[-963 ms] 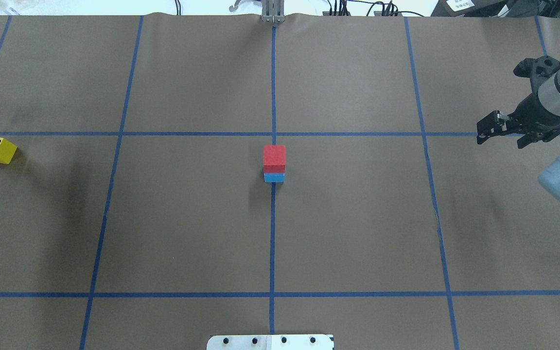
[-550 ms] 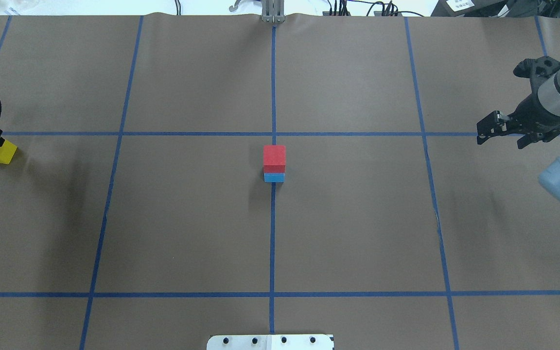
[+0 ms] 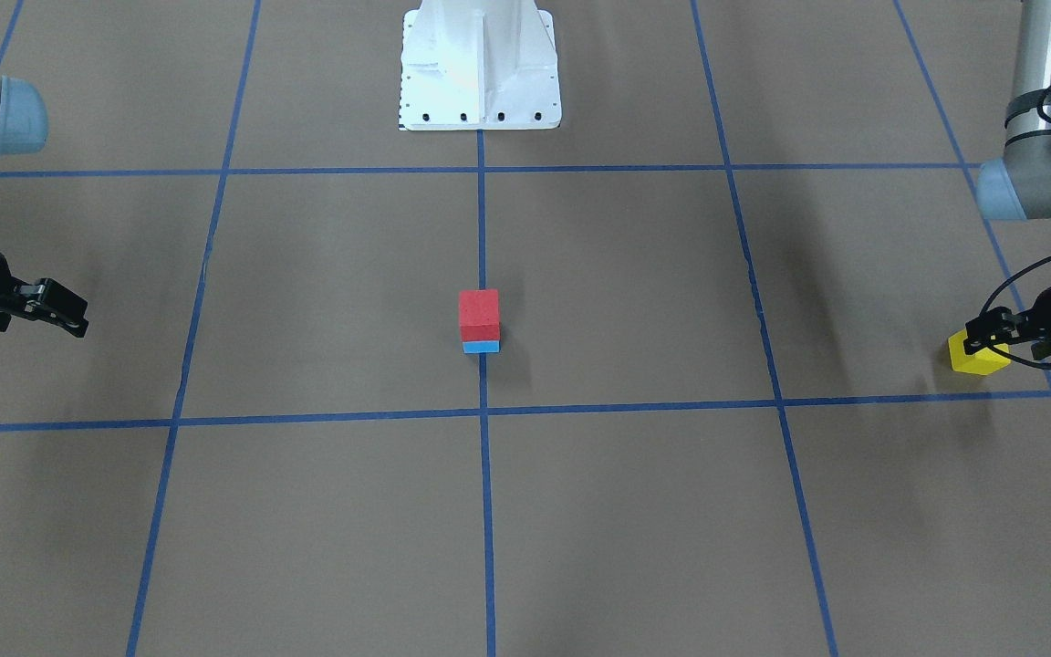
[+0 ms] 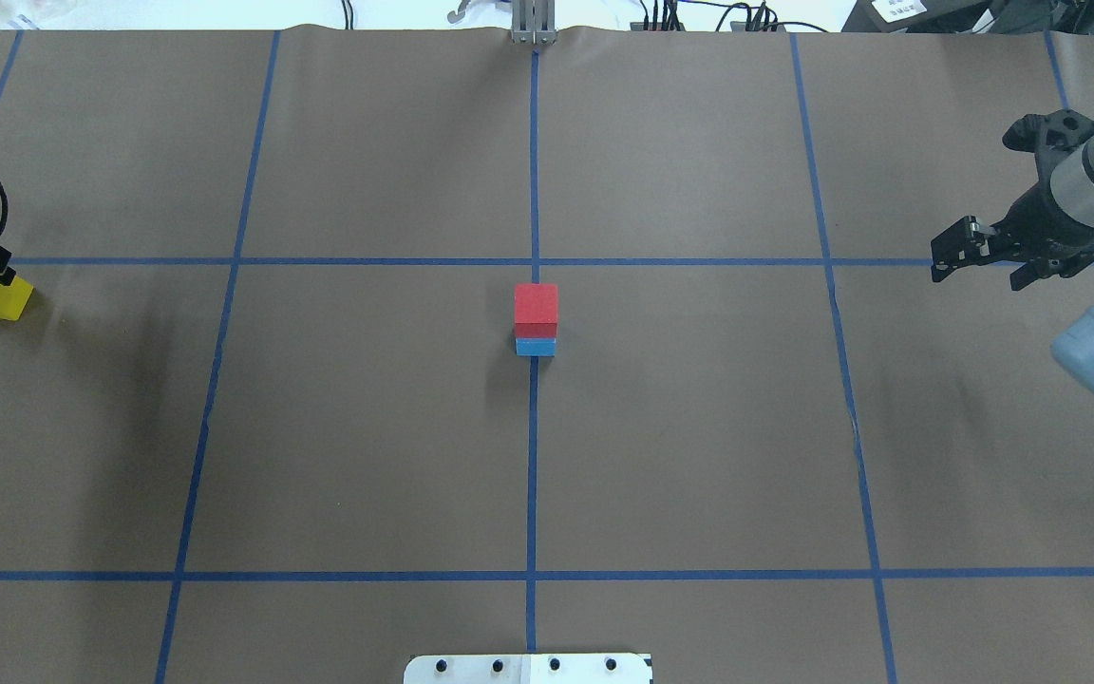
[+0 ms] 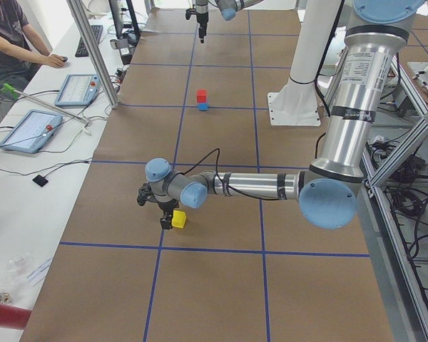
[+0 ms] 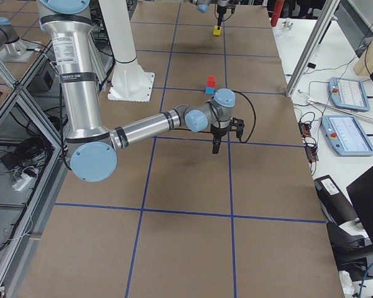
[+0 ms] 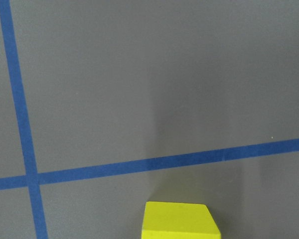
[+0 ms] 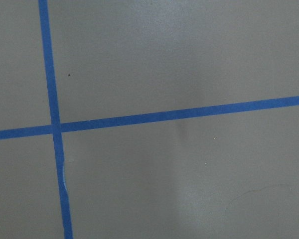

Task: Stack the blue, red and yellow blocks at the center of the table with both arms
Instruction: 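Grasp the yellow cube with the left gripper and lift it, then carry the yellow cube with the left gripper above the red cube, then lower the yellow cube onto the red cube and open the left gripper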

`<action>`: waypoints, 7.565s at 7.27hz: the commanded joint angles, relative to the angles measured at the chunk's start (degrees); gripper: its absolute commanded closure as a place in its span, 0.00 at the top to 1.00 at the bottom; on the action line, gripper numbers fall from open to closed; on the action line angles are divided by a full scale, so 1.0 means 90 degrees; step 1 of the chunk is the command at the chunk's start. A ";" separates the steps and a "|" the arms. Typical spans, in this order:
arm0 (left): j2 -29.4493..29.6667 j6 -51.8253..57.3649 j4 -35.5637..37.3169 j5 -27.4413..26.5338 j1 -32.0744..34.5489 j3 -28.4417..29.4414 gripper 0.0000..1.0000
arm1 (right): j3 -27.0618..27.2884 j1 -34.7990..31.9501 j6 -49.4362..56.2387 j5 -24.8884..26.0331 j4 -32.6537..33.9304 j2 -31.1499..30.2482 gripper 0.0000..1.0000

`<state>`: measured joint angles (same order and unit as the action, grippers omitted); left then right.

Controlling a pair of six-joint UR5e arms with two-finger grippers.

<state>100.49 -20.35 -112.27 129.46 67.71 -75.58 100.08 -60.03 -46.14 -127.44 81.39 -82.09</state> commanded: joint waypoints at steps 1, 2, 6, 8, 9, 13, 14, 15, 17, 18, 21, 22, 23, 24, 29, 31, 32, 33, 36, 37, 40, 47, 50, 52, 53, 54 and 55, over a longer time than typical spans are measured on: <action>0.0065 -0.0034 0.0003 -0.0009 -0.0120 0.0087 0.99 | 0.0013 0.0000 -0.0010 0.0000 0.0000 0.0000 1.00; 0.0075 -0.0034 -0.0064 -0.0009 -0.0285 0.0203 0.99 | 0.0022 -0.0010 -0.0010 -0.0010 0.0000 -0.0010 1.00; 0.0114 -0.0044 -0.0212 0.0000 -0.0316 0.0302 0.13 | 0.0091 -0.0010 -0.0019 -0.0019 0.0000 -0.0039 1.00; 0.0240 -0.0121 -0.0057 0.0097 -0.0316 0.0108 0.00 | 0.0101 -0.0010 -0.0019 -0.0020 0.0000 -0.0049 1.00; 0.0541 -0.0576 0.0476 0.0630 -0.0316 -0.0338 0.00 | 0.0091 -0.0010 -0.0019 -0.0020 0.0000 -0.0039 1.00; 0.2686 -0.3872 0.1994 0.0519 -0.1689 -0.1786 0.00 | 0.0072 -0.0234 0.0088 -0.0068 0.0010 -0.0029 1.00; 0.3301 -0.4646 0.2286 -0.0159 -0.2312 -0.1856 0.00 | 0.0071 -0.0321 0.0088 -0.0088 0.0010 -0.0058 1.00; 0.3868 -0.4895 0.2685 -0.0716 -0.2792 -0.1827 0.00 | 0.0081 -0.0371 0.0098 -0.0156 0.0000 -0.0136 1.00; 0.4575 -0.5101 0.3186 -0.1197 -0.3321 -0.1623 0.00 | 0.0120 -0.0381 0.0098 -0.0166 0.0000 -0.0176 1.00; 0.5060 -0.5422 0.3168 -0.1549 -0.3624 -0.1032 0.00 | 0.0110 -0.0381 0.0088 -0.0156 0.0000 -0.0176 1.00; 0.5417 -0.5474 0.3099 -0.1611 -0.3666 -0.0411 0.00 | 0.0120 -0.0381 0.0078 -0.0146 0.0000 -0.0224 1.00; 0.5426 -0.5464 0.3099 -0.1611 -0.3666 -0.0401 0.00 | 0.0120 -0.0381 0.0069 -0.0147 0.0000 -0.0225 1.00; 0.5417 -0.5464 0.3089 -0.1649 -0.3666 -0.0353 0.00 | 0.0130 -0.0381 0.0039 -0.0147 0.0000 -0.0225 1.00; 0.5417 -0.5454 0.3089 -0.1659 -0.3666 -0.0314 0.00 | 0.0130 -0.0371 0.0029 -0.0147 0.0000 -0.0225 1.00; 0.5436 -0.5435 0.2913 -0.1699 -0.3656 -0.0109 0.00 | 0.0110 -0.0371 0.0029 -0.0147 0.0000 -0.0225 1.00; 0.5426 -0.5415 0.2913 -0.1699 -0.3656 -0.0089 0.00 | 0.0110 -0.0371 0.0029 -0.0147 0.0000 -0.0225 1.00; 0.5436 -0.5415 0.2904 -0.1699 -0.3666 -0.0079 0.00 | 0.0101 -0.0371 0.0029 -0.0147 0.0000 -0.0225 1.00; 0.5436 -0.5415 0.2904 -0.1699 -0.3666 -0.0089 0.00 | 0.0101 -0.0362 0.0029 -0.0147 0.0000 -0.0225 1.00; 0.5407 -0.5415 0.2904 -0.1699 -0.3666 -0.0108 0.00 | 0.0081 -0.0361 0.0010 -0.0147 0.0000 -0.0215 1.00; 0.5407 -0.5415 0.2904 -0.1699 -0.3656 -0.0108 0.00 | 0.0071 -0.0361 0.0010 -0.0147 0.0000 -0.0215 1.00; 0.5397 -0.5415 0.2913 -0.1699 -0.3656 -0.0128 0.00 | 0.0071 -0.0361 0.0010 -0.0137 0.0000 -0.0215 1.00; 0.5397 -0.5425 0.2913 -0.1699 -0.3666 -0.0128 0.00 | 0.0062 -0.0361 0.0010 -0.0137 0.0000 -0.0215 1.00; 0.5407 -0.5425 0.2923 -0.1699 -0.3666 -0.0138 0.58 | 0.0062 -0.0361 0.0000 -0.0137 0.0010 -0.0215 1.00; 0.5417 -0.5435 0.2923 -0.1699 -0.3666 -0.0138 1.00 | 0.0062 -0.0361 0.0000 -0.0137 0.0010 -0.0215 1.00; 0.5417 -0.5435 0.2923 -0.1699 -0.3666 -0.0138 1.00 | 0.0062 -0.0361 0.0000 -0.0137 0.0010 -0.0205 1.00; 0.5426 -0.5435 0.2933 -0.1699 -0.3666 -0.0138 1.00 | 0.0062 -0.0361 0.0000 -0.0137 0.0010 -0.0205 1.00; 0.5426 -0.5425 0.2933 -0.1699 -0.3666 -0.0147 1.00 | 0.0052 -0.0352 0.0000 -0.0137 0.0010 -0.0205 1.00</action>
<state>149.29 -69.24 -85.90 114.17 34.72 -76.84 100.61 -63.26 -46.14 -128.67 81.47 -83.95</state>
